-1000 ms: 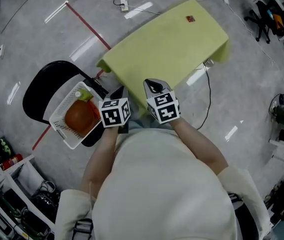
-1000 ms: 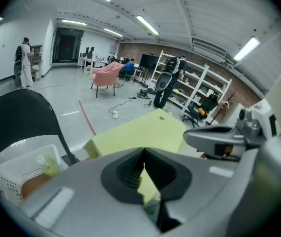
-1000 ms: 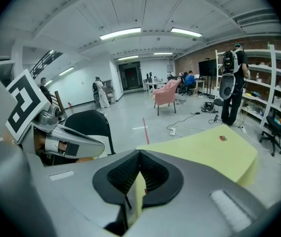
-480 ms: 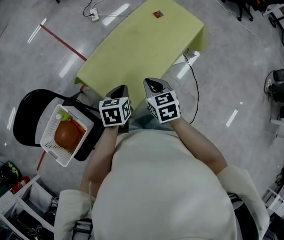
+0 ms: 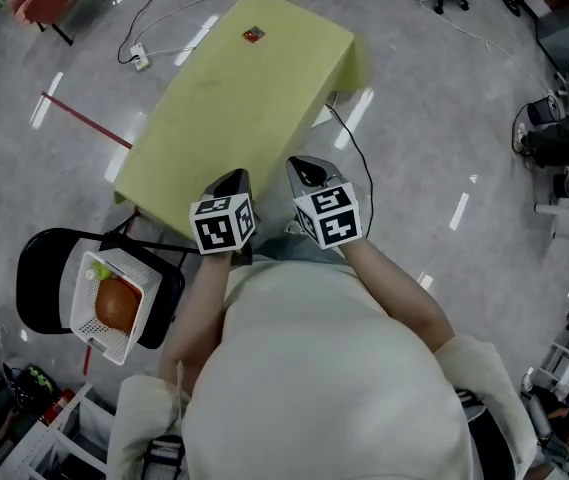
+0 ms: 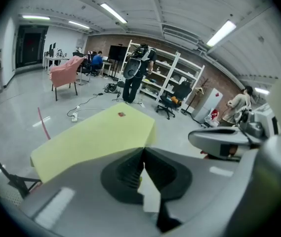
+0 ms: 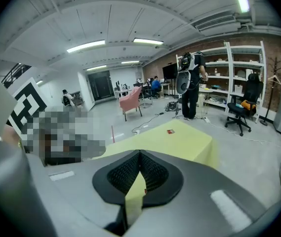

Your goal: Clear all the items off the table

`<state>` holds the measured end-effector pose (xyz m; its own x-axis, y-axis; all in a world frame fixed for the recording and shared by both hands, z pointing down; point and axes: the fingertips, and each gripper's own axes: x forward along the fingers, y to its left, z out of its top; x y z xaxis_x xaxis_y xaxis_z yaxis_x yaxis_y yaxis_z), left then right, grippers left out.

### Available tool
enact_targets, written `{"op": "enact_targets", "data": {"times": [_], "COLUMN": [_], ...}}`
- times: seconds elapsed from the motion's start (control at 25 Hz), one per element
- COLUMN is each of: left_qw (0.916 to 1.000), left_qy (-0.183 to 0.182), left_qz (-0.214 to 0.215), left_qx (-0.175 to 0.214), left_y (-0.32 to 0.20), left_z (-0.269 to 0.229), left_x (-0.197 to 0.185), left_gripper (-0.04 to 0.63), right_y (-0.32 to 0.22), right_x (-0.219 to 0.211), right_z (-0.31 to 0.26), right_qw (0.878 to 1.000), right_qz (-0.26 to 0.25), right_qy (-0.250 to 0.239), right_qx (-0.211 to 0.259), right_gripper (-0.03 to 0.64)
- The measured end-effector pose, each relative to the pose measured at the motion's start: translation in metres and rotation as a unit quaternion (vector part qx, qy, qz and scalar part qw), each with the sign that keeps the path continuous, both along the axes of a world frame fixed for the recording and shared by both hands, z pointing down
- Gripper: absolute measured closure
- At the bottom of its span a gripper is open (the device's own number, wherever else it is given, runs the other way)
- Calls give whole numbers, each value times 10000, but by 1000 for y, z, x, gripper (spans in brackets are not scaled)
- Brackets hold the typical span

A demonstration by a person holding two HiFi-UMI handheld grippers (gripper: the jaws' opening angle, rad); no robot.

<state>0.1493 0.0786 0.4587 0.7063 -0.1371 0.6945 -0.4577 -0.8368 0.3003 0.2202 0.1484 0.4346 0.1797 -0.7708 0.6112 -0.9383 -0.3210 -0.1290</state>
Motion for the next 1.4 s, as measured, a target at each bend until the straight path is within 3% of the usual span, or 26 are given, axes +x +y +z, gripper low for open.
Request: {"op": "enact_targets", "data": {"times": [0.32,0.6,0.96,1.4], "left_qw": [9976,9933,9937,9957], "left_qy": [-64,-127,-129,-128], "left_qz": [683,1148,1114,910], "left_qx": [7,63,23,-61], "left_y": [50,71,64,16], "left_z": [3,4,10,10], "left_x": [71,103,144,214], "left_gripper": [586,586,586,586], "right_y": [71,104,108,61], "right_x": [64,97,141,211], "right_z": [4,2,6,3], "right_qw": [9961,9887,9881,9914], "right_qz": [879,1481,1536,1300], "right_qy": [-105,-188,-113,-96], "right_qx": [26,108,24,-123], "right_gripper": [618,618,618,618]}}
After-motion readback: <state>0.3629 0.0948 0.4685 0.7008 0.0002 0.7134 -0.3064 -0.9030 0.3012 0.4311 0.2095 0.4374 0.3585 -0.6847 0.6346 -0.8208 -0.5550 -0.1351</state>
